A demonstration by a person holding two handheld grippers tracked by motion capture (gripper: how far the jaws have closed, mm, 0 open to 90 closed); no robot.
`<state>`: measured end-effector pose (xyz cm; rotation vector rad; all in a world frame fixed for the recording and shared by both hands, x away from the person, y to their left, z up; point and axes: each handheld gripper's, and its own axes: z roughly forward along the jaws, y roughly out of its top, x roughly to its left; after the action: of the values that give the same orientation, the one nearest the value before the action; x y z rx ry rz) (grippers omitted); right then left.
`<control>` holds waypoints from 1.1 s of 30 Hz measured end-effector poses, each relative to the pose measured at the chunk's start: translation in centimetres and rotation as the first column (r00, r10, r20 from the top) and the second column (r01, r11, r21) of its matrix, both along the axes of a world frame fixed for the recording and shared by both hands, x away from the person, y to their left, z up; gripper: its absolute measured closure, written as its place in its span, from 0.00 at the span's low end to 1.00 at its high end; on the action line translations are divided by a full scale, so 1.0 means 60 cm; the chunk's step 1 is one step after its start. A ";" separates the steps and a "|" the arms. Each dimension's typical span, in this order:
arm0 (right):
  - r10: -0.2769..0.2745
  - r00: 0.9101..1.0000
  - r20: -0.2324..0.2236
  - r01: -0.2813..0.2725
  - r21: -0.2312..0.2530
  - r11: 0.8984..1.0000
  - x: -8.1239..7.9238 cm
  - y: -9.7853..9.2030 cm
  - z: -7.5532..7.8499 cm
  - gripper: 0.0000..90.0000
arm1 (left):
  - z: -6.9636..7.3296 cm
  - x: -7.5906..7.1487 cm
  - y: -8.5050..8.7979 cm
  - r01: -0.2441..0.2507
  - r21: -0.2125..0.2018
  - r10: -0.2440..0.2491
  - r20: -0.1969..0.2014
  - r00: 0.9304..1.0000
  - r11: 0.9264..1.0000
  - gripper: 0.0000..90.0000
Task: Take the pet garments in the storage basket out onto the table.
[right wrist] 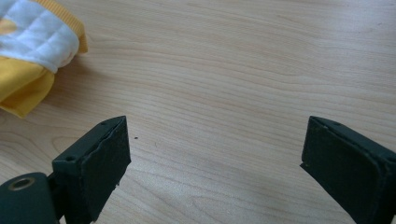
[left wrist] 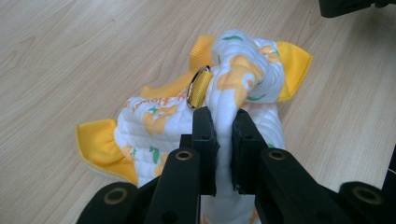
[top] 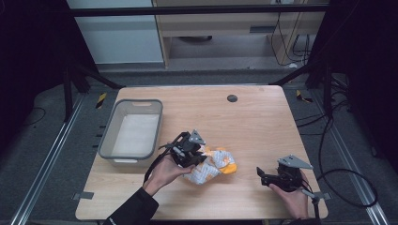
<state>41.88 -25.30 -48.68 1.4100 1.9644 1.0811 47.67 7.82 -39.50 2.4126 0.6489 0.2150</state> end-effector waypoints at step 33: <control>-0.002 1.000 0.000 0.002 -0.010 1.000 0.001 -0.001 -0.001 0.09 | -0.007 -0.024 0.016 0.025 -0.039 -0.024 0.019 1.000 0.999 0.49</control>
<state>41.91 -25.35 -48.75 1.4065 1.9654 1.0694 46.25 8.76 -39.90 2.3765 0.6094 0.2126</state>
